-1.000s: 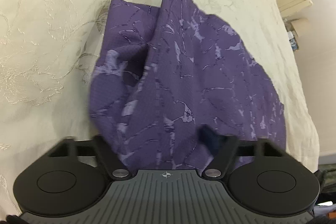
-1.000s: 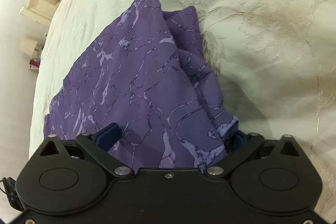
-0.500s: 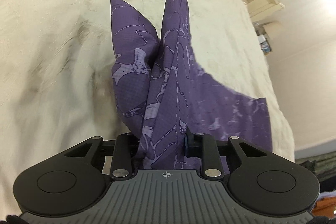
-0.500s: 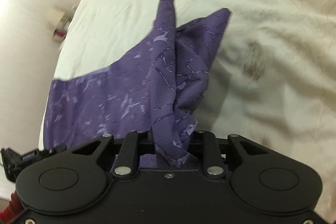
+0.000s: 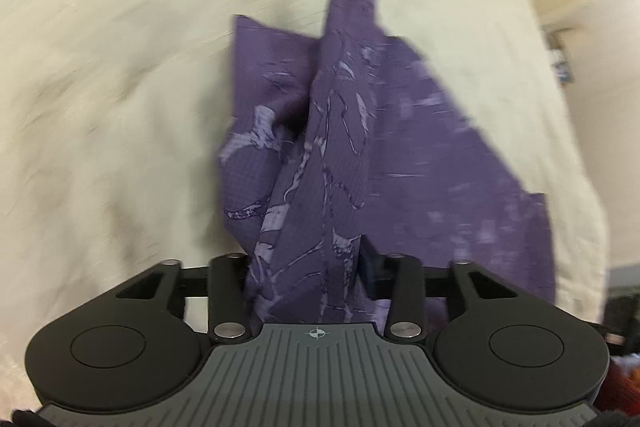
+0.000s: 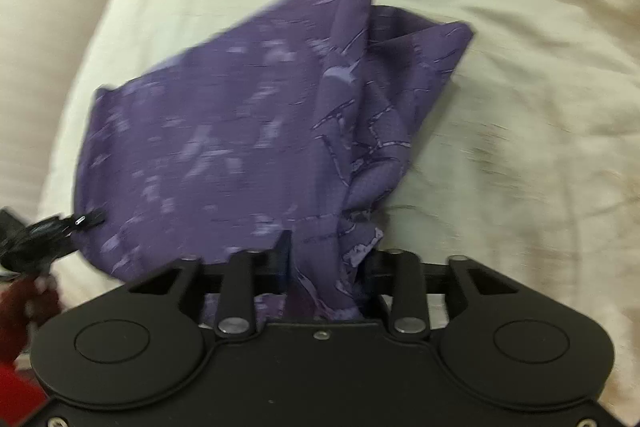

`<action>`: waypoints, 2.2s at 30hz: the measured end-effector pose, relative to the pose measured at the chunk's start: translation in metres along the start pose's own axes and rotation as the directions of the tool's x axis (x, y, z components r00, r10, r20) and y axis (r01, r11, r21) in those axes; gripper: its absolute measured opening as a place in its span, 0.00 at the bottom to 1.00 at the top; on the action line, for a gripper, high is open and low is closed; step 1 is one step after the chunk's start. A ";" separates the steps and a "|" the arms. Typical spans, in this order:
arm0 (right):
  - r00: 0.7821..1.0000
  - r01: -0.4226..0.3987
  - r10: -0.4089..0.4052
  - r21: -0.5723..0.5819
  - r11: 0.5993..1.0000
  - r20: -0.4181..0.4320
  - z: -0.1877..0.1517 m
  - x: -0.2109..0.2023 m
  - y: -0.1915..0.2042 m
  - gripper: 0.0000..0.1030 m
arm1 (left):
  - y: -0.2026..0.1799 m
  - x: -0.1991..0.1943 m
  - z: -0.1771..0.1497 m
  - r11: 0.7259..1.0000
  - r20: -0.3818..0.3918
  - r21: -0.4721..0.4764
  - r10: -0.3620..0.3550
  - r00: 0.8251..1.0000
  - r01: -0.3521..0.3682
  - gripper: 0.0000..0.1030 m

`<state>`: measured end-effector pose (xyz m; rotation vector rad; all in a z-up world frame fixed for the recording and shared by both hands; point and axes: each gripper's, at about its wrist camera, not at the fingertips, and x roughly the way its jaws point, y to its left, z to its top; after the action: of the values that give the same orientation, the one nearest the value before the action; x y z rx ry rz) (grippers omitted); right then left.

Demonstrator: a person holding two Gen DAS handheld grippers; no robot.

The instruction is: Fold large clothes

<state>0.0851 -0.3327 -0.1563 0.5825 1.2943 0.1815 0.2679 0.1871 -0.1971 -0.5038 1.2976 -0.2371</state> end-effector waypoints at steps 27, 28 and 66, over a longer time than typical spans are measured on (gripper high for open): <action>0.975 0.175 -0.184 0.084 0.981 0.125 0.038 0.048 -0.034 0.95 | -0.146 0.013 -0.012 0.956 0.217 0.283 0.014 0.976 -0.077 0.78; 0.975 0.176 -0.185 0.081 0.981 0.122 0.040 0.051 -0.034 0.97 | -0.157 0.023 -0.011 0.950 0.209 0.305 0.007 0.978 -0.072 0.78; 0.997 -0.005 0.008 -0.036 0.999 0.076 0.047 0.069 -0.078 1.00 | -0.221 0.088 -0.031 0.926 0.226 0.344 0.078 0.971 -0.154 0.12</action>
<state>0.1342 -0.3824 -0.2470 0.5577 1.2132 0.1857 0.2856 -0.0505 -0.1720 -0.1322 1.0435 -0.3066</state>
